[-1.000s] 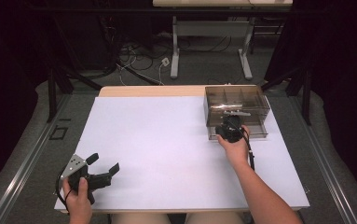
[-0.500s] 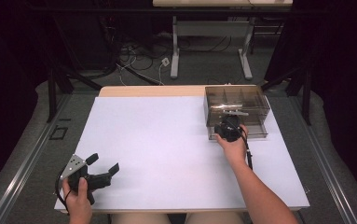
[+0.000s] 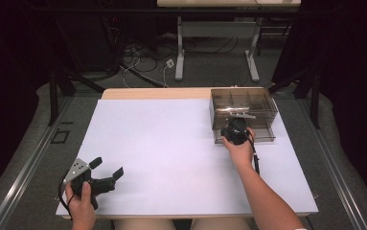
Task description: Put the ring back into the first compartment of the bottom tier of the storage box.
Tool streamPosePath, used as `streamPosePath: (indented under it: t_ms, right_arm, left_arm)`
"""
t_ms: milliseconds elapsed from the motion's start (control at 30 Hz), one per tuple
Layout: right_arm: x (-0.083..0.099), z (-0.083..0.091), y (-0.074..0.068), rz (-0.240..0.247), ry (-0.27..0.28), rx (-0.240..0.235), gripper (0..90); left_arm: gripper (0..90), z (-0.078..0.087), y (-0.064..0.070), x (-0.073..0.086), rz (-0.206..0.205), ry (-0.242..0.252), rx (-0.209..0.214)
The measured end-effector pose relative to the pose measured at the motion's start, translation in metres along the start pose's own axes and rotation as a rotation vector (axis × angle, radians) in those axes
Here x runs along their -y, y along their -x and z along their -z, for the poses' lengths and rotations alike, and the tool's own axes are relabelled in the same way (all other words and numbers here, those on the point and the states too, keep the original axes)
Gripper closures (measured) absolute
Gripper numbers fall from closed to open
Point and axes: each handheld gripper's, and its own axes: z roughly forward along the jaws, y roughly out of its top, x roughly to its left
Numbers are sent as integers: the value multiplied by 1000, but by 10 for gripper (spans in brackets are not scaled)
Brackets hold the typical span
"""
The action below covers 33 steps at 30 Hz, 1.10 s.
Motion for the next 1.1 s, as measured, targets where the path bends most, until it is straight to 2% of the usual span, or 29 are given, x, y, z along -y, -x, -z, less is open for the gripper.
streamPosePath:
  t_ms: [867,933,1100]
  right_arm:
    - [1,-6,2,-11,-7,5,712]
    - [1,-5,2,-7,-3,-3,694]
    - [0,-3,1,-6,0,-18,585]
  left_arm:
    - [3,1,0,0,1,1,-1]
    - [3,1,0,0,0,1,-1]
    - [3,1,0,1,2,0,-1]
